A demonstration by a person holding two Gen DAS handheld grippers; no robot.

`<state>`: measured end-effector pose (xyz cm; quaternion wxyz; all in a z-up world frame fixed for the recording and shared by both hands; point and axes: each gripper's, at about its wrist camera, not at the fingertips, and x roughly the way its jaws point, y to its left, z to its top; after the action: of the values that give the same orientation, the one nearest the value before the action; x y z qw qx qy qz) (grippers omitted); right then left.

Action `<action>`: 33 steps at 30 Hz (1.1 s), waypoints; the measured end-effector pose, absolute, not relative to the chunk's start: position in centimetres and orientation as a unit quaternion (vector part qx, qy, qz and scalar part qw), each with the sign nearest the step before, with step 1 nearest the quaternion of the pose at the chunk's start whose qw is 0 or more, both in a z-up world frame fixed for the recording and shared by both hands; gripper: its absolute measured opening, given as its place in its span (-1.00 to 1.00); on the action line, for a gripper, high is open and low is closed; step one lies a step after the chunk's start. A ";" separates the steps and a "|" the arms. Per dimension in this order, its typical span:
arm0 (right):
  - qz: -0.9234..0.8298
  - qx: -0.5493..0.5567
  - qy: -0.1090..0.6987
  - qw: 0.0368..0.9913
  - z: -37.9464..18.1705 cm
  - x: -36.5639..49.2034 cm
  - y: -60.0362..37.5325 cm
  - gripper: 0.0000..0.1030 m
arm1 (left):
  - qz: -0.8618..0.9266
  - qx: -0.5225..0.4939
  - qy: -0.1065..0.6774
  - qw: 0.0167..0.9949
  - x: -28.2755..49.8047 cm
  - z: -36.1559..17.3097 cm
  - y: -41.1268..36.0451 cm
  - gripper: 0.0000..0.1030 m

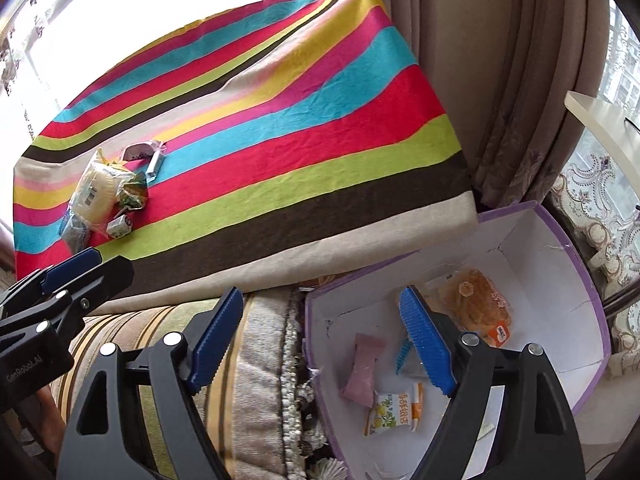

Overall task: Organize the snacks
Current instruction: 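Move both grippers back over the snack pile on the table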

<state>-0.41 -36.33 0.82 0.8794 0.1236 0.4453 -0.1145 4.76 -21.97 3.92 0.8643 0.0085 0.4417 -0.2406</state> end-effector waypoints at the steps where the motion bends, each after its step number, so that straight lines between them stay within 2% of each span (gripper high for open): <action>1: -0.111 0.119 0.447 0.880 0.9 -0.1 -35.9 0.56 | -0.232 0.003 0.442 0.866 4.9 3.9 -21.1 0.32; 20: -0.066 0.070 0.460 0.883 1.6 4.8 -29.2 0.62 | -0.089 -0.129 0.437 0.886 7.3 3.2 -6.3 0.32; 33: -0.019 0.046 0.457 0.888 1.3 8.7 -24.7 0.62 | -0.047 -0.188 0.449 0.872 11.0 1.1 -1.6 0.32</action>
<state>8.72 -24.73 1.34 0.8879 0.0463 0.4573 -0.0188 11.01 -1.56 1.09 0.8724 -0.1882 0.4487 -0.0470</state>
